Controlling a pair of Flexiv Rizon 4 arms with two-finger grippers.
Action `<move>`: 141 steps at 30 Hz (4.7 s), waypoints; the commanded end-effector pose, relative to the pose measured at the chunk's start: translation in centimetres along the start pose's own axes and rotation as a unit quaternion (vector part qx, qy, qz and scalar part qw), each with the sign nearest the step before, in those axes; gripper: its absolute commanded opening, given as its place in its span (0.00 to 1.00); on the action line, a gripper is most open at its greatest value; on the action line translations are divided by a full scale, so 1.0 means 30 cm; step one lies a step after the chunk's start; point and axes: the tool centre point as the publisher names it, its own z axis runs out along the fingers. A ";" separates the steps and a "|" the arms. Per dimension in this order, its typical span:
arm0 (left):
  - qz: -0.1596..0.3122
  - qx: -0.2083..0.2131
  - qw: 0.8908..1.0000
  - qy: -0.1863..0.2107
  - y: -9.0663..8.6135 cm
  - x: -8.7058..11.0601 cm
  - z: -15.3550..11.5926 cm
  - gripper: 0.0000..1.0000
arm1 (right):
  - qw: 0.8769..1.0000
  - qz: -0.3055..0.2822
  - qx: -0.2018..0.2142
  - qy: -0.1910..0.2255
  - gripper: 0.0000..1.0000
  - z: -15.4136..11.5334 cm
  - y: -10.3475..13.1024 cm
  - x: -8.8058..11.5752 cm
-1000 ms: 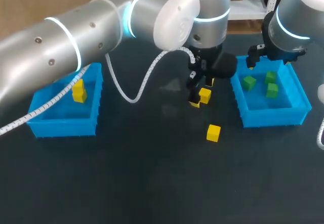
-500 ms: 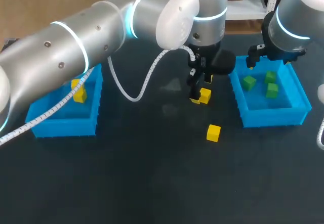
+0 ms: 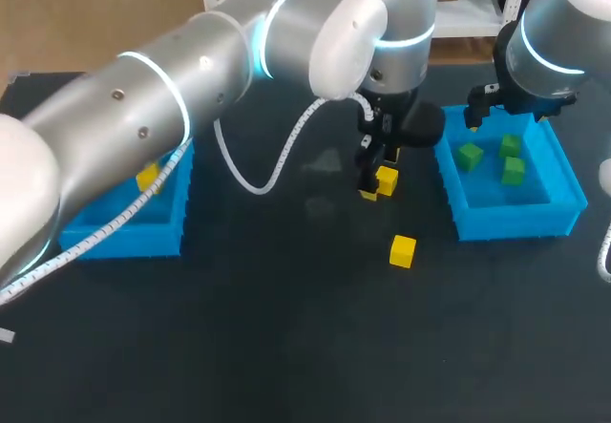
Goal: Put the green cubes in the right bin and the yellow cubes in the left bin.
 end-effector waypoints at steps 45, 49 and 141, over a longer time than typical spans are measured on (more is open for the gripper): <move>-0.344 -0.157 0.925 -0.018 -0.293 0.662 -0.404 0.00 | 1.000 0.000 -0.001 -0.001 1.00 -0.002 -0.002 0.002; -0.375 -0.162 0.913 0.001 -0.377 0.771 -0.402 0.00 | 1.000 0.000 -0.001 -0.001 1.00 -0.002 -0.002 0.002; -0.110 -0.054 0.990 -0.069 -0.287 -0.077 -0.274 1.00 | 1.000 0.000 -0.001 -0.001 1.00 -0.002 -0.002 0.002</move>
